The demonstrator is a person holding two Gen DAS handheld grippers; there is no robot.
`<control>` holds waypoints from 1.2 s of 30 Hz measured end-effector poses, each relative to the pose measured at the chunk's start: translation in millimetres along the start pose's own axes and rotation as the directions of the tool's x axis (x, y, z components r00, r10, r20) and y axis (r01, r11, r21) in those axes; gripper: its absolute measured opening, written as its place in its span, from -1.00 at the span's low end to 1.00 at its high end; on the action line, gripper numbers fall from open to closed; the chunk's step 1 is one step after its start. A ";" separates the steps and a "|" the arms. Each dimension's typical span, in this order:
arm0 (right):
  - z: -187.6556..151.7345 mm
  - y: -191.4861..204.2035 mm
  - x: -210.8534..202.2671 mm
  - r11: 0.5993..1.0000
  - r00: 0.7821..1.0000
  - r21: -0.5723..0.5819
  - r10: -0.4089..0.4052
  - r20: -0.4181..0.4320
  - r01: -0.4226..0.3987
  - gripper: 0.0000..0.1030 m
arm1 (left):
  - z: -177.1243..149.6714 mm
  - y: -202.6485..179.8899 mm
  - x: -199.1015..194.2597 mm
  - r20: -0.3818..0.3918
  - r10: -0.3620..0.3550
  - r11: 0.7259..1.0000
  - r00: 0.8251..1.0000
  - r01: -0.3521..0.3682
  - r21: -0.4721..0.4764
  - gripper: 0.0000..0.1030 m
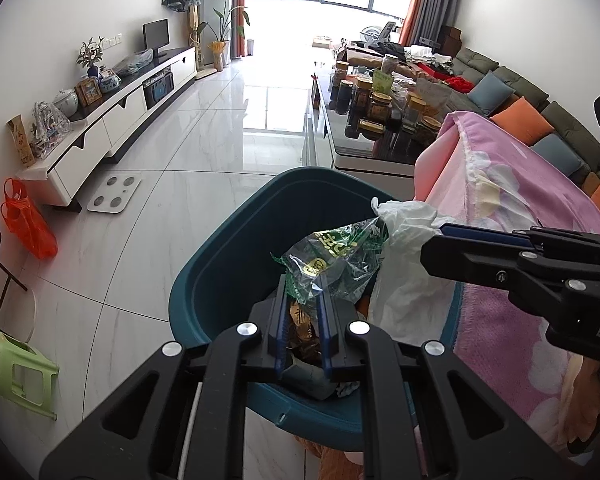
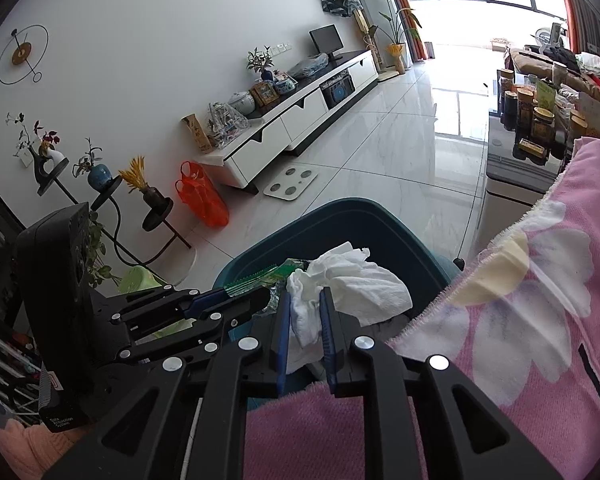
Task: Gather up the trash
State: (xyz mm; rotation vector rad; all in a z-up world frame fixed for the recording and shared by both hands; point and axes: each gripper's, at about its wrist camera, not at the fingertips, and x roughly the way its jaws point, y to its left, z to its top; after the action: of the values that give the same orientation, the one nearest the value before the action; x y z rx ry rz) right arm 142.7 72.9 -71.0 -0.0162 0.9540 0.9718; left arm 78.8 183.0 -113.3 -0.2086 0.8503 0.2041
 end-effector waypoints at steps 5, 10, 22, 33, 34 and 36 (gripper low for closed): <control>-0.5 -6.5 4.4 0.999 1.000 0.039 0.001 -0.016 0.000 -0.60 | 1.8 3.0 12.3 -0.019 -0.012 1.000 1.000 0.012 -0.018 -0.44; -2.7 -8.6 1.0 0.999 1.000 0.054 0.008 -0.008 -0.007 -0.60 | 2.0 4.4 19.0 -0.031 -0.031 0.999 0.999 0.030 -0.033 -0.32; -21.4 -20.1 -49.1 0.998 0.994 0.066 -0.032 0.106 0.025 -0.25 | -3.3 -0.6 -21.7 0.096 -0.042 0.999 0.995 0.043 -0.008 0.38; -75.0 -28.9 -136.6 0.966 0.904 0.061 -0.258 0.340 0.253 0.66 | -19.5 -49.9 -87.4 0.286 -0.105 0.993 0.952 0.084 0.084 0.90; -80.0 -30.8 -143.1 0.959 0.891 0.074 -0.283 0.354 0.275 0.76 | -21.1 -55.6 -91.3 0.301 -0.106 0.992 0.948 0.082 0.091 0.90; -93.4 -33.2 -156.7 0.940 0.858 0.109 -0.341 0.385 0.324 0.80 | -26.0 -66.3 -98.6 0.324 -0.106 0.993 0.940 0.084 0.081 0.90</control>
State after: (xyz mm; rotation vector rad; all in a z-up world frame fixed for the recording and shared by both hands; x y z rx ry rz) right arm 70.2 -93.3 -32.4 0.0489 0.5652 0.5995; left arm 14.0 103.1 -48.4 -0.1480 0.5127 0.1150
